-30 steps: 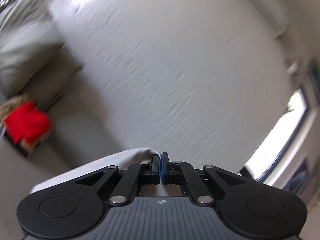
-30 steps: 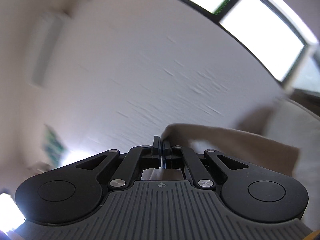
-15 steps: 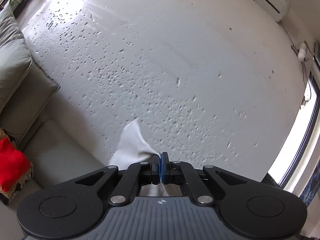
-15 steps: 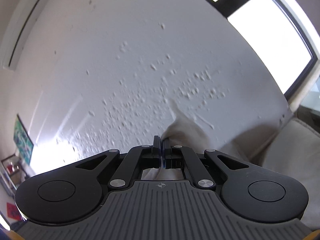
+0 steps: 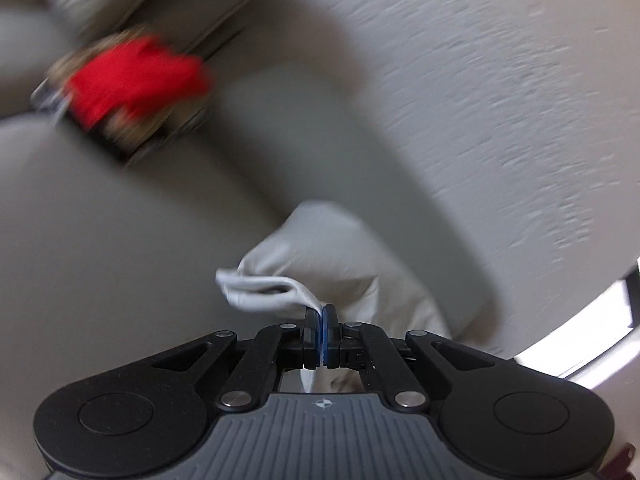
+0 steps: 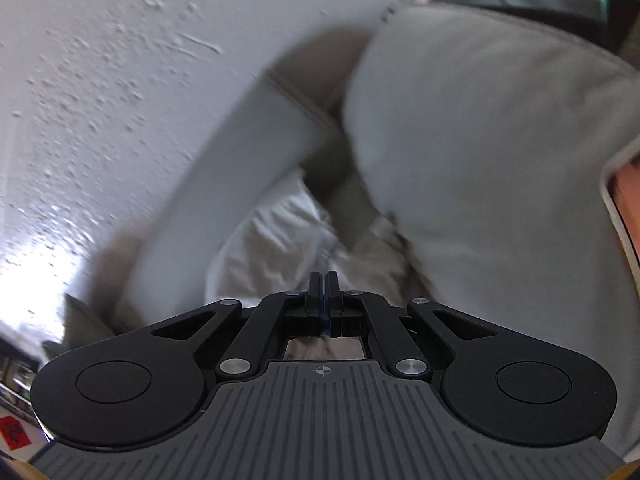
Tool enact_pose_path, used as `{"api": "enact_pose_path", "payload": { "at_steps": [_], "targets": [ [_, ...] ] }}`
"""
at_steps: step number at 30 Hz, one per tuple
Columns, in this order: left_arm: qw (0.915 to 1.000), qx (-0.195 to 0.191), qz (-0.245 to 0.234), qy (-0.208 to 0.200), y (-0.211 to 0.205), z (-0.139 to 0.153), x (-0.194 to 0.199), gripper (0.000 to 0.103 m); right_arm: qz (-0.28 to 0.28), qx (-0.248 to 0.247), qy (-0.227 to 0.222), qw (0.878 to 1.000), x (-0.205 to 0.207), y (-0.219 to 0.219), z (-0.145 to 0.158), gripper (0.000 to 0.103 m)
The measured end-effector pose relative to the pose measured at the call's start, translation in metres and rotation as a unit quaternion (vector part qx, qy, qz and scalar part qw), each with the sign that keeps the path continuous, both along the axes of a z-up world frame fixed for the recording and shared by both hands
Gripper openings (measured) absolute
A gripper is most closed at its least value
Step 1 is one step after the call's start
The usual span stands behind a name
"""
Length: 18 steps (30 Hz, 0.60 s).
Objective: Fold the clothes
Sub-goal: 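Lift the sweatshirt up with both grippers and shake it out, then lower the sweatshirt onto the sofa and open both grippers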
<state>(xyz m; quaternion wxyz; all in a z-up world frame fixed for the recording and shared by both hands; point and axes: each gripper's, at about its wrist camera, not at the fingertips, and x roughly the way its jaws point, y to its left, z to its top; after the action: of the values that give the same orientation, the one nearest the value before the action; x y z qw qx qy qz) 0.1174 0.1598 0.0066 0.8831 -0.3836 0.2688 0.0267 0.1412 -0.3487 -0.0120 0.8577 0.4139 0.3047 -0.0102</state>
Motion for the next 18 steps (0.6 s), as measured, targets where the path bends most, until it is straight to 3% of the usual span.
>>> {"api": "enact_pose_path", "payload": {
  "at_steps": [2, 3, 5, 7, 8, 15, 18],
  "targets": [
    [0.9995, -0.007, 0.011, 0.031, 0.002, -0.022, -0.005, 0.0, 0.005, -0.004, 0.03, 1.0, -0.021, 0.003, -0.028, 0.001],
    [0.9991, -0.011, 0.014, 0.038, 0.002, -0.03, -0.008, 0.0, 0.014, 0.007, 0.046, 0.999, -0.024, 0.003, -0.038, 0.009],
    [0.999, -0.009, 0.02, 0.04, 0.007, -0.034, -0.011, 0.0, 0.042, 0.018, 0.072, 0.996, -0.024, 0.009, -0.056, 0.015],
    [0.9987, -0.002, 0.025, 0.044, 0.011, -0.035, -0.011, 0.0, 0.063, 0.023, 0.086, 0.994, -0.023, 0.017, -0.071, 0.037],
    [0.9985, -0.001, 0.027, 0.047, 0.013, -0.036, -0.012, 0.0, 0.063, 0.022, 0.088, 0.994, -0.022, 0.021, -0.077, 0.042],
    [0.9971, 0.008, 0.035, 0.067, 0.029, -0.051, 0.001, 0.0, 0.037, 0.051, 0.123, 0.99, 0.01, 0.031, -0.113, 0.042],
    [0.9967, -0.001, 0.037, 0.072, 0.033, -0.057, 0.002, 0.0, 0.026, 0.045, 0.112, 0.992, 0.024, 0.033, -0.128, 0.041]
  ]
}}
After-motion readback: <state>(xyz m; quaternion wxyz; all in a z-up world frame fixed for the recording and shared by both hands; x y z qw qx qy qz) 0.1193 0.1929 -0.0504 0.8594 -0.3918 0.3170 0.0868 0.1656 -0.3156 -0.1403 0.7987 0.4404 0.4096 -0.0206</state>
